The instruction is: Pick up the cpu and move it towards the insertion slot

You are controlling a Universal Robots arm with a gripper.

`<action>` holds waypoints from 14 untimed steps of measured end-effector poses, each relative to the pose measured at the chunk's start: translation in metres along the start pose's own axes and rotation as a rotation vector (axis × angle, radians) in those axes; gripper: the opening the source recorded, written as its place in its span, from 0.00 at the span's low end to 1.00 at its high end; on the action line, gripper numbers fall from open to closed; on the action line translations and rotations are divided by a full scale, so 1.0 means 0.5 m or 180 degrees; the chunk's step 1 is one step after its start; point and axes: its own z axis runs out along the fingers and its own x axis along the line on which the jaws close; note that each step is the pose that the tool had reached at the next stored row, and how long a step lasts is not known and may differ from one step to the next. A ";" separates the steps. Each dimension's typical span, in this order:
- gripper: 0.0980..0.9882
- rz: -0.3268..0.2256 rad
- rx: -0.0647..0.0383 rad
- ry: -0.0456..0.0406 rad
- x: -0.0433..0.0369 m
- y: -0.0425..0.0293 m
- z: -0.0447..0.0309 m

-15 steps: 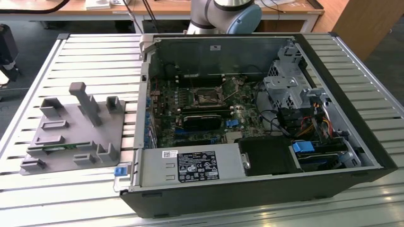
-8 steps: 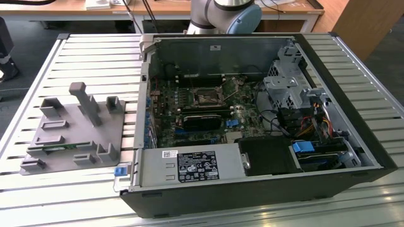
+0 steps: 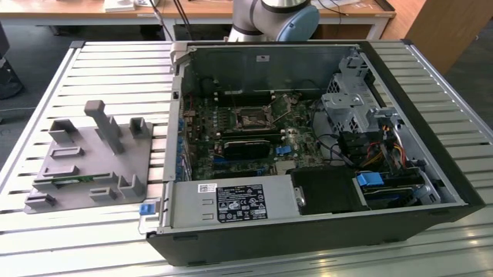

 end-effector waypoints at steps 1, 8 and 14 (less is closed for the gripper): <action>0.50 0.0000 0.0000 0.0000 0.000 0.000 -0.004; 0.50 0.0000 0.0000 0.0000 0.000 0.001 -0.030; 0.50 0.0000 0.0000 0.0000 -0.013 0.001 -0.032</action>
